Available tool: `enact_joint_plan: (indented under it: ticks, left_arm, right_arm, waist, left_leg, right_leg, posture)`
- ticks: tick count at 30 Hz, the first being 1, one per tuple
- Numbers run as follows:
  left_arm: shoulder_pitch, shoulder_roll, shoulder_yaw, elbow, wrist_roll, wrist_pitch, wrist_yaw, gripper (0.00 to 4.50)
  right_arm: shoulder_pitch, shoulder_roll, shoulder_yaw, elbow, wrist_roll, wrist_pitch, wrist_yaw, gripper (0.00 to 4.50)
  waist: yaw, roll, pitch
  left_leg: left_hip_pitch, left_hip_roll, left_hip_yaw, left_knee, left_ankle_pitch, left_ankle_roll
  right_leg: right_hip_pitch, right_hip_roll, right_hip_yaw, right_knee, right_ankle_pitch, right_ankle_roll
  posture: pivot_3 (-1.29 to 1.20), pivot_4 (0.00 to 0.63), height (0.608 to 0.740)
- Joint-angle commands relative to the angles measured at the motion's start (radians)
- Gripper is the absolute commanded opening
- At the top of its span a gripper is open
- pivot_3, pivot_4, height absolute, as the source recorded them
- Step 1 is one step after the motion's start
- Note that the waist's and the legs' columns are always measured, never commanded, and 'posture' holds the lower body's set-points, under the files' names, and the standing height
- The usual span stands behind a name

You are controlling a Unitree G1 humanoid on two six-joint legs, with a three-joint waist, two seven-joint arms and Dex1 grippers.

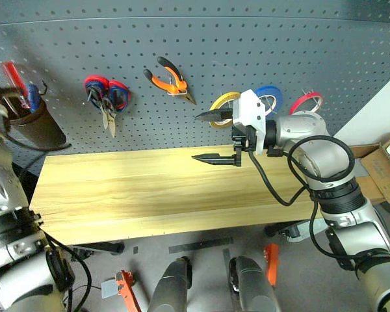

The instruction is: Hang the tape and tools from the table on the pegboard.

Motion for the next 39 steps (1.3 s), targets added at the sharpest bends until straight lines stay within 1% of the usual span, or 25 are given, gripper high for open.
enact_joint_plan:
  ticks: [1, 5, 10, 12, 13, 16, 18, 20, 21, 26, 30, 33, 36, 39]
  left_arm:
    - [-0.030, 0.014, 0.007, 0.013, 0.023, -0.101, 0.018, 0.76]
    - [-0.069, 0.009, -0.022, 0.075, 0.043, -0.158, 0.027, 0.76]
    - [-0.051, -0.007, -0.019, 0.099, 0.040, -0.172, 0.049, 0.76]
    - [-0.039, -0.018, -0.013, 0.109, 0.047, -0.188, 0.064, 1.48]
    - [-0.037, -0.022, -0.012, 0.113, 0.044, -0.188, 0.068, 1.65]
    - [-0.038, -0.032, -0.018, 0.126, 0.037, -0.193, 0.072, 2.67]
    - [-0.047, -0.040, -0.017, 0.125, 0.027, -0.190, 0.080, 3.44]
    - [-0.071, -0.043, -0.014, 0.075, 0.009, -0.154, 0.102, 4.09]
    - [-0.082, -0.043, -0.017, 0.045, -0.003, -0.135, 0.105, 4.48]
    - [-0.156, -0.040, -0.092, -0.118, -0.041, -0.051, 0.077, 4.48]
    - [-0.217, -0.036, -0.169, -0.217, -0.031, -0.015, 0.039, 4.48]
    - [-0.211, -0.071, -0.231, -0.301, -0.103, 0.085, -0.017, 4.48]
    - [-0.058, -0.091, -0.347, -0.453, -0.200, 0.231, -0.134, 4.48]
    - [0.070, -0.103, -0.373, -0.542, -0.298, 0.422, -0.134, 4.48]
  right_arm:
    - [-0.012, 0.007, -0.034, -0.025, 0.019, -0.003, 0.001, 4.50]
    - [-0.007, 0.013, -0.040, -0.034, 0.028, 0.012, 0.000, 4.50]
    - [-0.001, 0.015, -0.042, -0.046, 0.027, 0.023, -0.002, 4.50]
    - [0.000, 0.016, -0.042, -0.049, 0.027, 0.026, -0.003, 4.50]
    - [0.001, 0.017, -0.042, -0.050, 0.027, 0.026, -0.004, 4.50]
    - [0.005, 0.014, -0.042, -0.053, 0.026, 0.026, -0.002, 4.50]
    - [0.007, 0.012, -0.043, -0.056, 0.026, 0.028, -0.003, 4.50]
    - [0.010, 0.007, -0.047, -0.062, 0.025, 0.031, -0.005, 4.50]
    - [0.012, 0.005, -0.049, -0.066, 0.025, 0.034, -0.006, 4.50]
    - [0.022, -0.003, -0.071, -0.076, 0.035, 0.042, -0.010, 4.50]
    - [0.032, -0.005, -0.110, -0.097, 0.074, 0.053, -0.010, 4.50]
    - [0.048, -0.013, -0.151, -0.124, 0.120, 0.076, -0.013, 4.50]
    - [0.099, -0.056, -0.183, -0.183, 0.155, 0.114, -0.010, 4.50]
    - [0.142, -0.084, -0.187, -0.229, 0.163, 0.143, -0.031, 4.50]
  waist:
    - [0.003, 0.000, -0.001]
    - [0.012, -0.001, -0.004]
    - [0.012, -0.001, -0.005]
    - [0.011, -0.001, -0.005]
    - [0.011, -0.001, -0.005]
    - [0.011, -0.001, -0.005]
    - [0.011, -0.001, -0.005]
    - [0.011, -0.002, -0.005]
    - [0.012, -0.002, -0.005]
    - [0.012, -0.003, -0.007]
    - [0.013, -0.003, -0.010]
    - [0.012, -0.003, -0.013]
    - [0.009, 0.002, -0.024]
    - [-0.001, 0.005, -0.030]
  left_leg:
    - [0.000, 0.000, 0.000, 0.000, 0.000, 0.000]
    - [0.000, 0.000, 0.000, 0.000, 0.000, 0.000]
    - [0.000, 0.000, 0.000, 0.000, 0.000, 0.000]
    - [0.000, 0.000, 0.000, 0.000, 0.000, 0.000]
    - [0.000, 0.000, 0.000, 0.000, 0.000, 0.000]
    - [0.000, 0.000, 0.000, 0.001, 0.000, 0.000]
    - [0.000, 0.000, 0.000, 0.001, 0.000, 0.000]
    - [0.000, 0.000, 0.000, 0.001, 0.000, 0.000]
    - [0.000, 0.000, 0.000, 0.001, 0.000, -0.001]
    - [0.000, 0.000, 0.000, 0.001, 0.000, -0.001]
    - [0.000, 0.000, 0.000, 0.002, 0.000, -0.001]
    - [0.000, 0.000, 0.001, 0.002, 0.000, -0.001]
    - [0.000, -0.001, 0.001, 0.001, 0.000, -0.001]
    - [0.000, -0.001, 0.002, 0.000, 0.000, 0.000]
  right_leg:
    - [0.000, 0.000, 0.000, 0.000, 0.000, 0.000]
    - [0.000, 0.000, 0.000, 0.000, 0.000, 0.000]
    - [0.000, 0.000, 0.000, 0.001, 0.000, 0.000]
    - [0.000, 0.000, 0.000, 0.001, 0.000, 0.000]
    - [0.000, 0.000, 0.000, 0.001, 0.000, 0.000]
    - [0.000, 0.000, 0.000, 0.001, 0.000, 0.000]
    - [0.000, 0.000, 0.000, 0.001, 0.000, 0.000]
    - [0.000, 0.000, 0.000, 0.001, 0.000, 0.000]
    - [0.000, 0.000, 0.000, 0.001, 0.000, 0.000]
    - [0.000, 0.000, 0.000, 0.001, 0.000, 0.000]
    - [0.001, 0.000, 0.000, 0.001, 0.000, 0.000]
    - [0.001, 0.000, 0.001, 0.001, 0.000, 0.000]
    - [0.001, 0.000, 0.001, 0.001, 0.000, 0.000]
    - [0.001, 0.000, 0.002, 0.001, 0.000, 0.000]
  posture:
    - [-0.02, 0.181, 0.740]
    - [-0.02, 0.179, 0.740]
    - [-0.03, 0.178, 0.740]
    - [-0.03, 0.178, 0.740]
    - [-0.03, 0.178, 0.740]
    - [-0.03, 0.177, 0.740]
    - [-0.03, 0.177, 0.740]
    - [-0.04, 0.178, 0.740]
    - [-0.04, 0.177, 0.740]
    - [-0.04, 0.173, 0.740]
    - [-0.04, 0.170, 0.740]
    - [-0.05, 0.165, 0.740]
    - [-0.06, 0.162, 0.740]
    - [-0.08, 0.161, 0.740]
